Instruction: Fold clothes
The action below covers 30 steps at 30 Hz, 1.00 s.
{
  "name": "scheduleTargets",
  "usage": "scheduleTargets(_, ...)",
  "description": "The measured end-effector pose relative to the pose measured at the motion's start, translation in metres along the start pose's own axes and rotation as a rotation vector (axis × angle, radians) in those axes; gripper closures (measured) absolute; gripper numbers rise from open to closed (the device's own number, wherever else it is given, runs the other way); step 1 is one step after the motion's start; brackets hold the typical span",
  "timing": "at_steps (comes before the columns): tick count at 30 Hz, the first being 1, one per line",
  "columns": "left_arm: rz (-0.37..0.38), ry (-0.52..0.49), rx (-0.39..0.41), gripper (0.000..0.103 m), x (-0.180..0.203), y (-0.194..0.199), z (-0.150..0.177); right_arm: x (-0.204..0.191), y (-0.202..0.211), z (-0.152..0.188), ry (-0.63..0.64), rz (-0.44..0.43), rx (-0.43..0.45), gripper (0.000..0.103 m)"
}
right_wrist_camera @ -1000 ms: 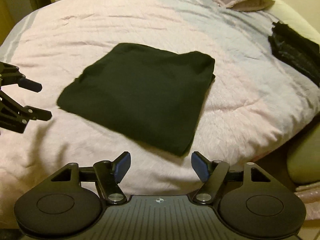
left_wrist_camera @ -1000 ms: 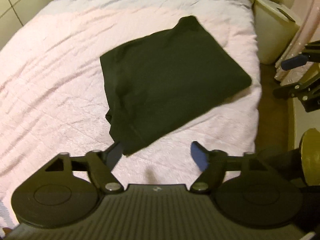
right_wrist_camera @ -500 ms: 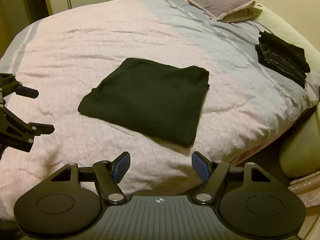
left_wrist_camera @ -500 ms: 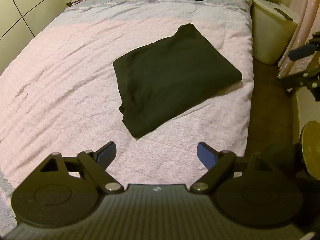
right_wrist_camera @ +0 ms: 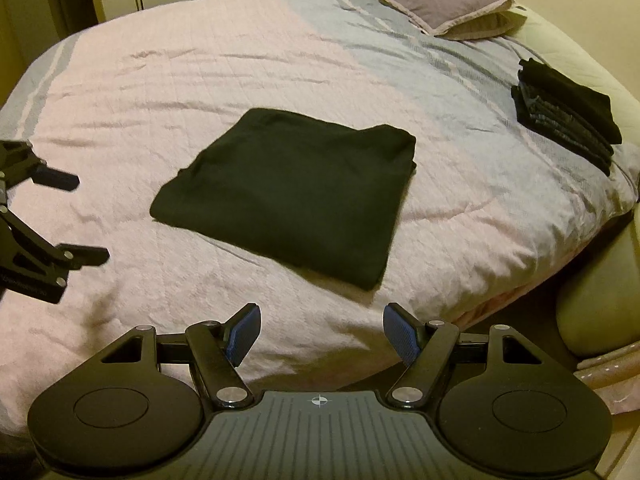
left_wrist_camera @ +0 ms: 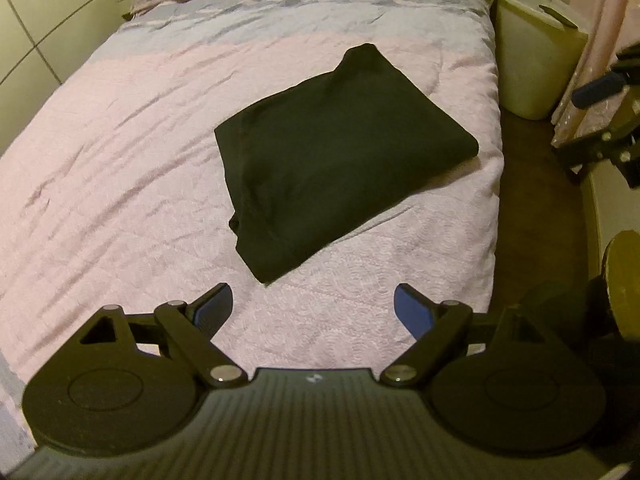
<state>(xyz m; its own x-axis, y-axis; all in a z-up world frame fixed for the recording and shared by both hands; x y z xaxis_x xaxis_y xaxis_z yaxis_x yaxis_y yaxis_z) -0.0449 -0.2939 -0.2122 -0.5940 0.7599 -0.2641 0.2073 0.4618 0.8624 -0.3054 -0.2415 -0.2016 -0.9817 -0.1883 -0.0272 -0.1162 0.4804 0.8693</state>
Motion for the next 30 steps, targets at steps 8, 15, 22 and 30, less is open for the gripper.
scheduleTargets(8,-0.08,-0.27,0.07,0.019,0.025,-0.014,-0.003,-0.011,-0.026,0.01,0.413,0.075,0.065,0.032)
scheduleTargets(15,-0.124,-0.414,0.12,0.019,0.032,-0.065,-0.03,-0.023,-0.104,0.026,0.839,0.075,0.126,0.032)
scheduleTargets(22,-0.092,-0.526,0.117,0.019,0.045,-0.117,-0.052,-0.018,-0.186,0.031,1.031,0.08,0.158,0.032)
scheduleTargets(30,-0.143,-0.696,0.125,0.016,0.057,-0.164,-0.063,0.005,-0.191,0.007,1.011,-0.044,0.177,0.062)
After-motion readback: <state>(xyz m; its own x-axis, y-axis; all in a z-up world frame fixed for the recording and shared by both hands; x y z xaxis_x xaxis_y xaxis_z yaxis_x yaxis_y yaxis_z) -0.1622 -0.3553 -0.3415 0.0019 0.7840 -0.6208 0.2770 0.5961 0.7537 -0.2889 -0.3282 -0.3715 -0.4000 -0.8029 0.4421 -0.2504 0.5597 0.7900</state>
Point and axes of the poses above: each gripper's, at about its wrist camera, not at the fingertips, and y roughly against the way its jaws point, x to its right, z to its underside, the point moved 9 cm from there along -y, roughly the way its jaws point, and after that the axes turned 12 degrees about -y, right-handed, at the moved point
